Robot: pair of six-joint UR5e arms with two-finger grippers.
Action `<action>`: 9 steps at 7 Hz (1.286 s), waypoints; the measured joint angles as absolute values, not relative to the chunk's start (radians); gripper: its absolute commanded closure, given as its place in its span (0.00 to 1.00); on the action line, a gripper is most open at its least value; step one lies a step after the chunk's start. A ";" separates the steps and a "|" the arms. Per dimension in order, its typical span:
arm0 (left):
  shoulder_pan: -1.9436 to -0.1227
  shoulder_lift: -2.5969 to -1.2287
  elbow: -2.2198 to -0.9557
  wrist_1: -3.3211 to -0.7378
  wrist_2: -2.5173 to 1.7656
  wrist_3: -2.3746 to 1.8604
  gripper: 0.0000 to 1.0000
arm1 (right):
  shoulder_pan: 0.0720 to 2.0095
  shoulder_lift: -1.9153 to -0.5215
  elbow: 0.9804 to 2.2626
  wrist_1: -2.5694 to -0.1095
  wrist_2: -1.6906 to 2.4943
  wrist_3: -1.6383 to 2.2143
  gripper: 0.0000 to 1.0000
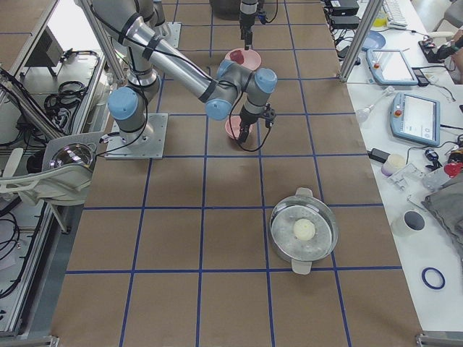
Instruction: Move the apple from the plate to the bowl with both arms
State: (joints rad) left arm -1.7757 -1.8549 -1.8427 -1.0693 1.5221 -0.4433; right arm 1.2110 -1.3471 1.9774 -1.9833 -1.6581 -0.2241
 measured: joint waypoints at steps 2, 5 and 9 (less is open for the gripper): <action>-1.811 -1.887 -1.883 -1.036 1.526 -0.515 0.00 | 1.210 -1.334 2.036 -2.074 -1.650 -0.236 0.90; -1.829 -1.905 -1.946 -0.970 1.529 -0.536 0.63 | 1.210 -1.323 2.048 -2.099 -1.602 -0.229 1.00; -1.828 -1.890 -1.929 -0.909 1.527 -0.527 0.99 | 1.227 -1.346 1.924 -1.907 -1.416 -0.163 1.00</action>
